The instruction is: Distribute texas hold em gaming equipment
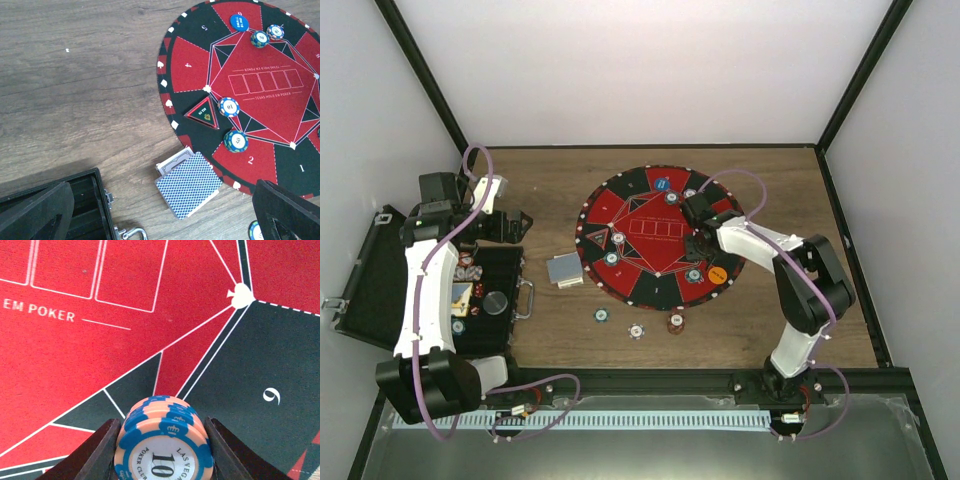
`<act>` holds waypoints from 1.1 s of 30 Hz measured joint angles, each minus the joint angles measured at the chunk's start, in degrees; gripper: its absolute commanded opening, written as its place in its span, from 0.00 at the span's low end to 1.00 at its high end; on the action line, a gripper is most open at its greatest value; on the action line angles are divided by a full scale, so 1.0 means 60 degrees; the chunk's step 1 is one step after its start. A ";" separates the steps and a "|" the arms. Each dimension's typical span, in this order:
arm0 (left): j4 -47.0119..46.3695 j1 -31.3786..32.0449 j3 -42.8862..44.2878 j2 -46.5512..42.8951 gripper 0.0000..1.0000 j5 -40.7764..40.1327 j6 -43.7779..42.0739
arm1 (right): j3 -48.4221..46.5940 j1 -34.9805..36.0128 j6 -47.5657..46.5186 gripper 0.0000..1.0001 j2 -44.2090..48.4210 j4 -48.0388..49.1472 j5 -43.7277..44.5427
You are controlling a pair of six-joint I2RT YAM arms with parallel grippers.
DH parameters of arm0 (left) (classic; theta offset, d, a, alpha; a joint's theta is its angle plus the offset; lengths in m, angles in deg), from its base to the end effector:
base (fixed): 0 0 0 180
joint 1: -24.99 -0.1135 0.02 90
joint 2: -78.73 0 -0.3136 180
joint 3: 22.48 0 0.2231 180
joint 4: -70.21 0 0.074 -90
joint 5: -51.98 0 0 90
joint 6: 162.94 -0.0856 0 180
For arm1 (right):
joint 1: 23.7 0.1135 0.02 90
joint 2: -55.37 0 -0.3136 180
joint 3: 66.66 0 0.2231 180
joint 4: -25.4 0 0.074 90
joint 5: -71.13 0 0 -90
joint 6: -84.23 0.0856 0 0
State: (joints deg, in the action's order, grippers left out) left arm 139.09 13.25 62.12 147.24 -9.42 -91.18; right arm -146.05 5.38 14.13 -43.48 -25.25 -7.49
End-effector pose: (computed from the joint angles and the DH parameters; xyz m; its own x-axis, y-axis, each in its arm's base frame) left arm 0.2136 0.0025 0.3483 -0.7078 0.1336 -0.6937 0.3436 0.9231 -0.1728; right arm 0.2986 0.1468 0.2005 -0.9150 -0.1270 -0.3831 -0.1131 0.9918 -0.0587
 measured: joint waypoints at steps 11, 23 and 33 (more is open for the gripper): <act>-0.0004 0.0000 0.0000 0.0000 1.00 -0.0004 -0.0004 | 0.0262 -0.0270 -0.0127 0.24 -0.0452 0.0408 -0.0004; -0.0004 0.0000 0.0000 0.0000 1.00 0.0000 -0.0004 | 0.0321 -0.0299 -0.0138 0.67 -0.0608 0.0415 0.0084; -0.0004 0.0000 0.0000 0.0000 1.00 0.0004 0.0004 | -0.0051 -0.0153 0.0022 0.68 -0.0040 -0.0153 0.0200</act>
State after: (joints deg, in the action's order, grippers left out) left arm 139.07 13.25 62.12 147.24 -9.40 -91.16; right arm -146.36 4.46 14.26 -43.72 -26.17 -6.29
